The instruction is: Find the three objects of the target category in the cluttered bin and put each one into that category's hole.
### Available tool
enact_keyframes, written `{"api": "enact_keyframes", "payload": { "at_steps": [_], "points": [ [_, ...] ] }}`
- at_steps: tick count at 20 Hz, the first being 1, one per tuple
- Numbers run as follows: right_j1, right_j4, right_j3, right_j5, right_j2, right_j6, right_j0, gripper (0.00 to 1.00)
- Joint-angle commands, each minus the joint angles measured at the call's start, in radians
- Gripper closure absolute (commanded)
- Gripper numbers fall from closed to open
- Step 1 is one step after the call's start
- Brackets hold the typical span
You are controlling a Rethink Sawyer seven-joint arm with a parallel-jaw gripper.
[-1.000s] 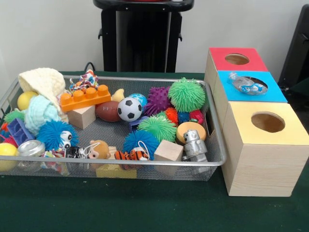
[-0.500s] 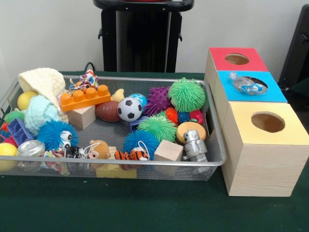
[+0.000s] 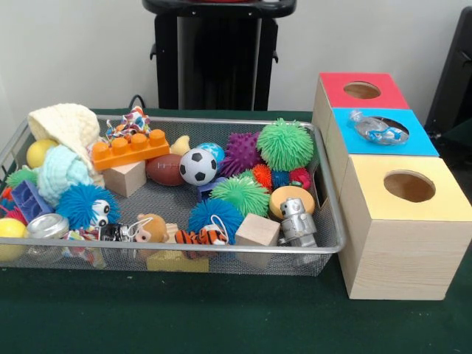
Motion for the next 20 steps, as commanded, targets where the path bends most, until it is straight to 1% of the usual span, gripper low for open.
{"api": "enact_keyframes", "payload": {
  "at_steps": [1, 4, 8, 11, 16, 20],
  "points": [
    [0.070, 0.101, 0.121, 0.208, 0.185, -0.226, 0.039, 1.00],
    [0.067, 0.108, 0.141, 0.245, 0.214, -0.243, 0.041, 1.00],
    [0.049, 0.098, 0.150, 0.257, 0.242, -0.249, 0.037, 1.00],
    [0.046, 0.081, 0.148, 0.271, 0.254, -0.242, 0.038, 1.00],
    [0.050, 0.083, 0.159, 0.324, 0.274, -0.248, 0.043, 1.00],
    [0.050, 0.071, 0.157, 0.321, 0.280, -0.245, 0.042, 1.00]
  ]
}}
